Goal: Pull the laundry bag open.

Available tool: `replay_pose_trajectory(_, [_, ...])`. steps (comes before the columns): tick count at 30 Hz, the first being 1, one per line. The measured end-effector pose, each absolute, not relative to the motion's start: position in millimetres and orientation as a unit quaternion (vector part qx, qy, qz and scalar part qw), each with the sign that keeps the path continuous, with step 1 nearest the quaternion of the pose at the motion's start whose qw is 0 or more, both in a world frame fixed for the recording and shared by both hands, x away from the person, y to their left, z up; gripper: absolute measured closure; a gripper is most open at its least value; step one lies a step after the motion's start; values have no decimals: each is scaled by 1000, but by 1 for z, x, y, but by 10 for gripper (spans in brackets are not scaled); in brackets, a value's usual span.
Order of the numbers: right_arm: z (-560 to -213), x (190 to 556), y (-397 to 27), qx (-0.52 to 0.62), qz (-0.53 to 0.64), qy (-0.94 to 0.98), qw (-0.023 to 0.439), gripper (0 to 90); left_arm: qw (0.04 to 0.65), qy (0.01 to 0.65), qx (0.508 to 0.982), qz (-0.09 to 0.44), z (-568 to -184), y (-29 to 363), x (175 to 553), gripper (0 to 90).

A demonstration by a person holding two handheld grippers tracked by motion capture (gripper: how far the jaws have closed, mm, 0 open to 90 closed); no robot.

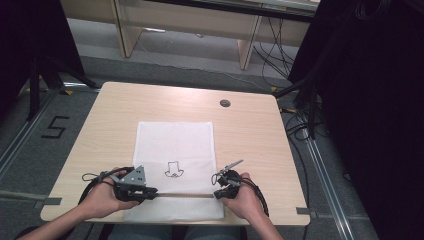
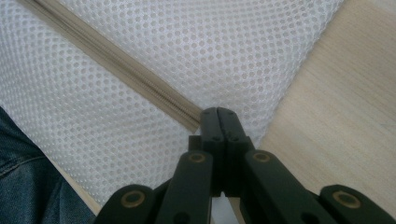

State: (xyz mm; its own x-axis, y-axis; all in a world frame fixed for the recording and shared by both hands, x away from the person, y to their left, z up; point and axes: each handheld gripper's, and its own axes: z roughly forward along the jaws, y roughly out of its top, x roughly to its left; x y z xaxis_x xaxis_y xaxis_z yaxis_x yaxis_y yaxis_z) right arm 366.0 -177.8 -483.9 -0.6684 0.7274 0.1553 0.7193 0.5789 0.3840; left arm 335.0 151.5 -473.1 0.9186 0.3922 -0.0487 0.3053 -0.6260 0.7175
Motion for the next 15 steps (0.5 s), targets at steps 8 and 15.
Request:
replay_pose_trajectory(8, [-483, 364, -177, 417, 206, 885, 8, 900, 384, 201, 899, 59, -472, 156, 335, 820])
replay_pose_trajectory(15, [-483, 365, -177, 418, 206, 885, 7, 900, 387, 205, 897, 56, -472, 159, 335, 820])
